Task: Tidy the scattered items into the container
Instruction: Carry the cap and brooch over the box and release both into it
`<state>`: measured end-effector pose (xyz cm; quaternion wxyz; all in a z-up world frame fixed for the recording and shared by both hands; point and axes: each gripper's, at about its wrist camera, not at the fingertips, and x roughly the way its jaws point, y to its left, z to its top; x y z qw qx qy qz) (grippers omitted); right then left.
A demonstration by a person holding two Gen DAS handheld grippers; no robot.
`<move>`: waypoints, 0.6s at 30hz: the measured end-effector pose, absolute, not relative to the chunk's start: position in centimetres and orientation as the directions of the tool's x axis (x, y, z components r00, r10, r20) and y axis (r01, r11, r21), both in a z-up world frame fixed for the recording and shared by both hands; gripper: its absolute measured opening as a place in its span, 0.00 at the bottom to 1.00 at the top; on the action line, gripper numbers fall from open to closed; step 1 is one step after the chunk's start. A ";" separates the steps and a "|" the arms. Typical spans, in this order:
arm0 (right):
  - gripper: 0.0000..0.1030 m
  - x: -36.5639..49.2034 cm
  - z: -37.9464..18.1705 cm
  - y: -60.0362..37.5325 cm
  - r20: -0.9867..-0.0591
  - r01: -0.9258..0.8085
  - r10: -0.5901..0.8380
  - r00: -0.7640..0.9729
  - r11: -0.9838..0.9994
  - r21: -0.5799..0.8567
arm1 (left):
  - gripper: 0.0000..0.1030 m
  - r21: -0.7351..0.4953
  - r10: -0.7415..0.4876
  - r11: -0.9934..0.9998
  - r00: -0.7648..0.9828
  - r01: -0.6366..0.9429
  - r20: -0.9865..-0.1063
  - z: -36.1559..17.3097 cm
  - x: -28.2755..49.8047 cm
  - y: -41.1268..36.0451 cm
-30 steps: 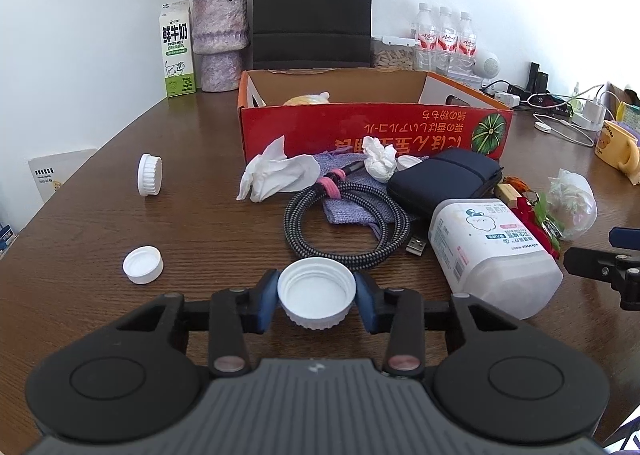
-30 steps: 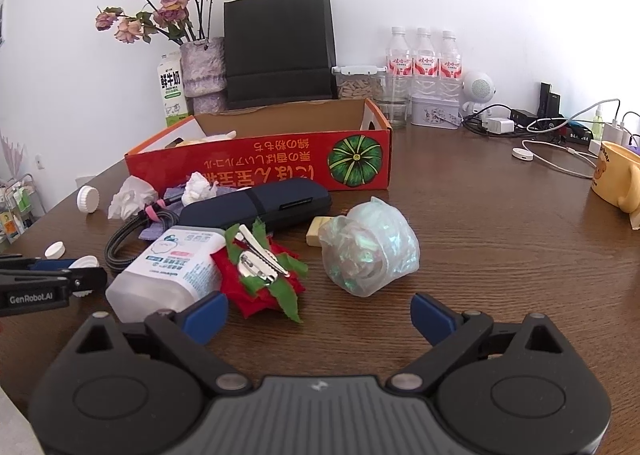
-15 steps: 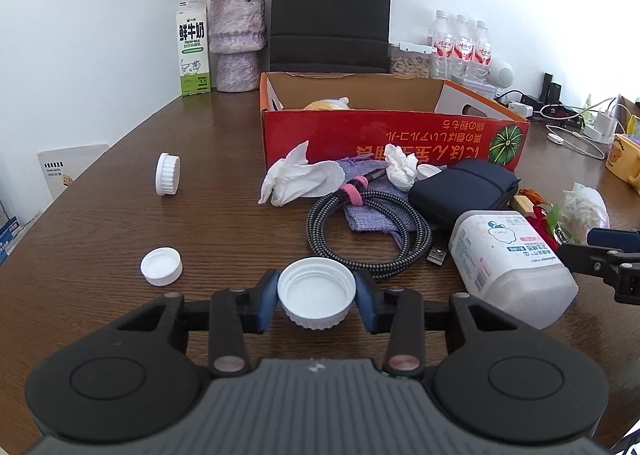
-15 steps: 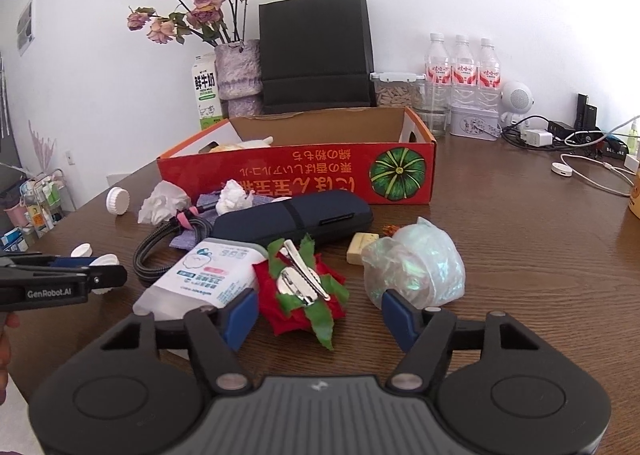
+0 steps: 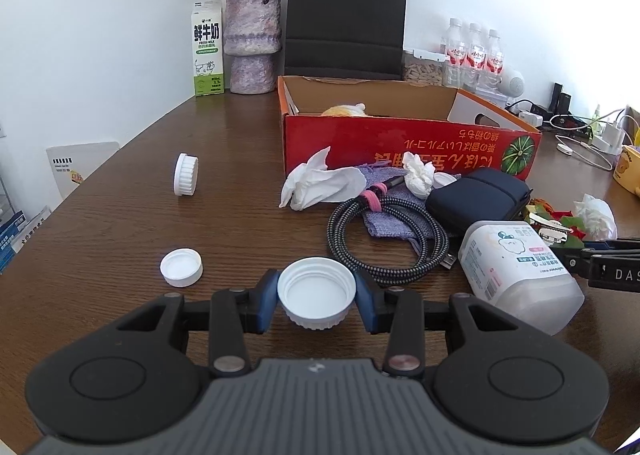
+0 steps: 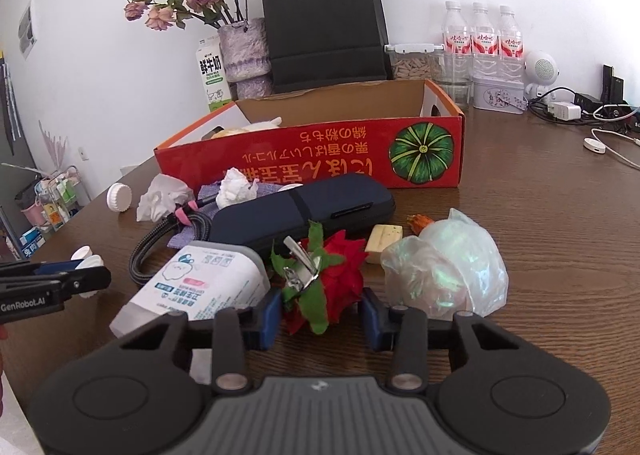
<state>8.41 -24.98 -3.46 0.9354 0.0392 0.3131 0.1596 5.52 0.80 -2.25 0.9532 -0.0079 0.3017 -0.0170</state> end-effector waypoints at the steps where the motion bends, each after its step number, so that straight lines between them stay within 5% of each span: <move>1: 0.35 8.3 -3.4 -25.0 -0.568 -0.277 0.325 0.756 0.945 0.172 | 0.40 -0.026 -0.039 0.999 0.818 0.029 -0.575 -2.2 5.5 0.8; 18: 0.33 7.4 -0.6 -24.6 -0.473 -0.283 0.307 0.826 0.951 0.123 | 0.40 -0.022 -0.066 0.998 0.876 0.063 -0.478 0.9 6.4 -0.1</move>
